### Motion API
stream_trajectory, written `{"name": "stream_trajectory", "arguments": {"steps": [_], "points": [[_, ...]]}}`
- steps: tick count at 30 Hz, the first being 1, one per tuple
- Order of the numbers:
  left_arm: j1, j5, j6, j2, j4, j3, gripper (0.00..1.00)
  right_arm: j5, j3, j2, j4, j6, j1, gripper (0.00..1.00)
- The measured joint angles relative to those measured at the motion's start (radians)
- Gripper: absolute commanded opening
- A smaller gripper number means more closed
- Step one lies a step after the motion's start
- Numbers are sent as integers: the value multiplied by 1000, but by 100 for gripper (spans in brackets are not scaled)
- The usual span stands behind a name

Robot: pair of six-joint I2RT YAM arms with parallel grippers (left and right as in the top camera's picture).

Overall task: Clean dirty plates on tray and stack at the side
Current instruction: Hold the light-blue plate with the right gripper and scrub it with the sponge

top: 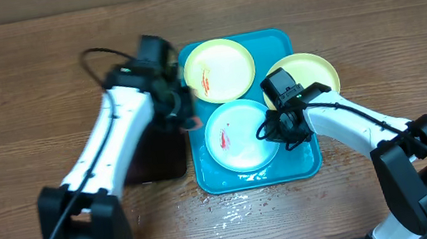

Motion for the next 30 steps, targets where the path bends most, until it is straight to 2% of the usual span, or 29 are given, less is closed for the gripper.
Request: {"name": "stream_trajectory", "arguments": {"steps": [4, 7, 11, 16, 19, 23, 30], "points": [[-111, 84, -11, 72, 106, -23, 4, 1, 0, 0, 0, 3, 0, 4], [-169, 118, -63, 141, 166, -23, 4, 1, 0, 0, 0, 2, 0, 4], [-183, 135, -133, 210, 200, -24, 4, 1, 0, 0, -1, -2, 0, 4], [-167, 143, -197, 260, 163, -23, 4, 1, 1, 0, -2, -6, 0, 4], [-159, 85, -218, 260, 67, -2, 4, 2, 1, 0, -3, -6, 0, 4], [-159, -91, -194, 260, -8, 12, 4, 2, 1, 0, -3, -6, 0, 4], [-162, -135, -113, 260, -5, 16, 4, 2, 1, 0, -3, -8, 0, 4]]}}
